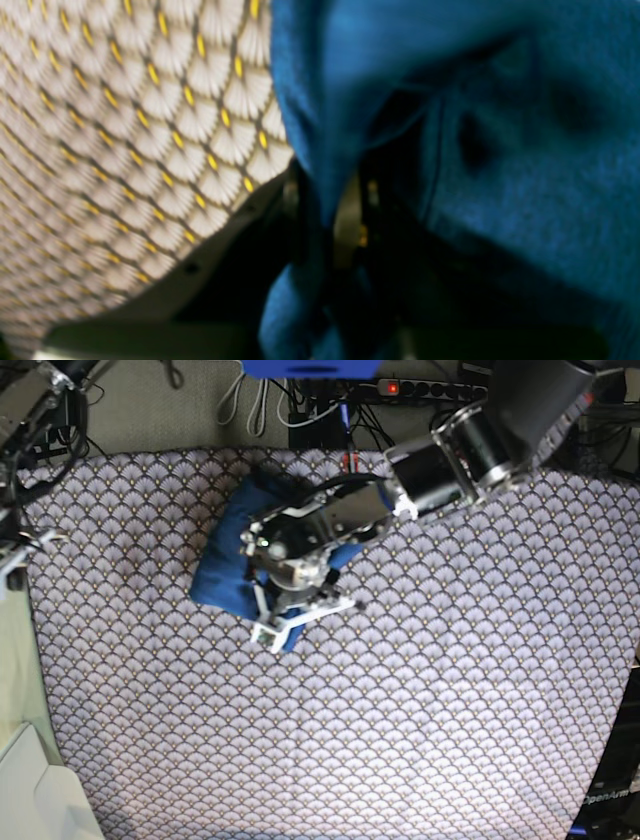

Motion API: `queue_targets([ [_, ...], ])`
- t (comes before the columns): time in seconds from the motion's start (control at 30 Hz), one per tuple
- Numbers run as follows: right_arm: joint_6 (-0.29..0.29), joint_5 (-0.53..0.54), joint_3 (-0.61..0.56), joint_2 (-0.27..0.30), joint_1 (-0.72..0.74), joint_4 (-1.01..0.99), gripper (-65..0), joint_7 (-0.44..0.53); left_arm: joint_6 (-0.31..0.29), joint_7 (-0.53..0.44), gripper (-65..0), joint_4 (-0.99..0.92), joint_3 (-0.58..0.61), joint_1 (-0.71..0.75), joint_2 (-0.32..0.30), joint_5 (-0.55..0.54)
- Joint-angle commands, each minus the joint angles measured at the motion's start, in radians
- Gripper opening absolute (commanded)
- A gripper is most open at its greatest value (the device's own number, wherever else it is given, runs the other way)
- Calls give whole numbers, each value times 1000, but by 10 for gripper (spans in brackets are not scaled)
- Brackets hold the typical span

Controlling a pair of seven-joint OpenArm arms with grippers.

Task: Fold the T-shirt properly
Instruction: 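Grasp the folded blue shirt's side with the left gripper and lift it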

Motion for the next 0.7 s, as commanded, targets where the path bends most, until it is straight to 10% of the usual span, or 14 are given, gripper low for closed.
queue_targets([
  [0.0,-2,12,19,14,6,21,-624,23,6,-42,-647,-1,30,-34,17,20],
  [0.27,-2,9,143,14,6,21,-624,23,6,-163,-647,-113,343,-164,27,22],
  [0.67,-2,7,203,10,-30,21,-624,23,6,-255,-648,-182,346,-305,134,10],
])
